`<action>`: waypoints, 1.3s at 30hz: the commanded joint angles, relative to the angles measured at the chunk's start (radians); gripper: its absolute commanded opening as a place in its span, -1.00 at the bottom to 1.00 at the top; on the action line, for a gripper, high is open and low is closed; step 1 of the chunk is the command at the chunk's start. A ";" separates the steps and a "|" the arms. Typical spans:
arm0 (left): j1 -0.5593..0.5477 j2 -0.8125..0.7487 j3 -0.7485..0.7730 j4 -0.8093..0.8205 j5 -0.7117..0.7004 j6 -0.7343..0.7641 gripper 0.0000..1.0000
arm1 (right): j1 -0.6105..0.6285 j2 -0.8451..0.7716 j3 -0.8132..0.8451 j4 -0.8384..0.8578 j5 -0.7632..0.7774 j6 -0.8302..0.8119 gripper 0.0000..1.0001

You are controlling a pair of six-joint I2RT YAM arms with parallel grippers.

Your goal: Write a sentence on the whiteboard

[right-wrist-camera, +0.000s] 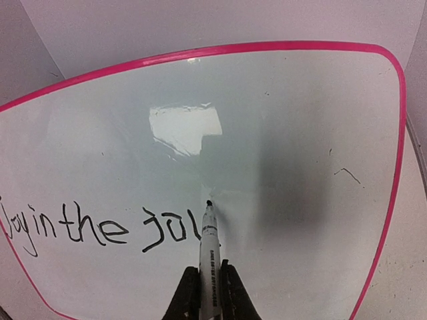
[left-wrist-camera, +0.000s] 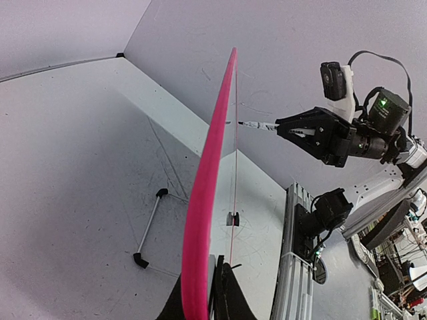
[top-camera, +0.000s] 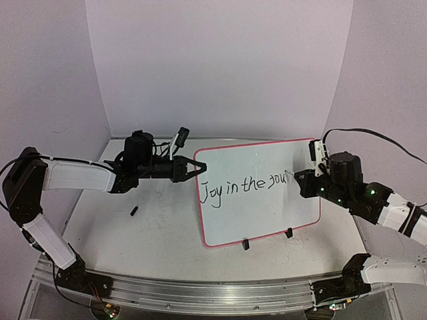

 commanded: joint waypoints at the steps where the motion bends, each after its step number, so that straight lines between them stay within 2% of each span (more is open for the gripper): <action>1: 0.009 0.033 0.009 -0.116 -0.129 0.099 -1.00 | -0.003 -0.043 0.017 0.005 0.014 0.009 -1.00; 39: 0.008 0.049 0.024 -0.116 -0.118 0.094 -1.00 | -0.003 0.010 0.007 -0.010 0.058 0.014 -1.00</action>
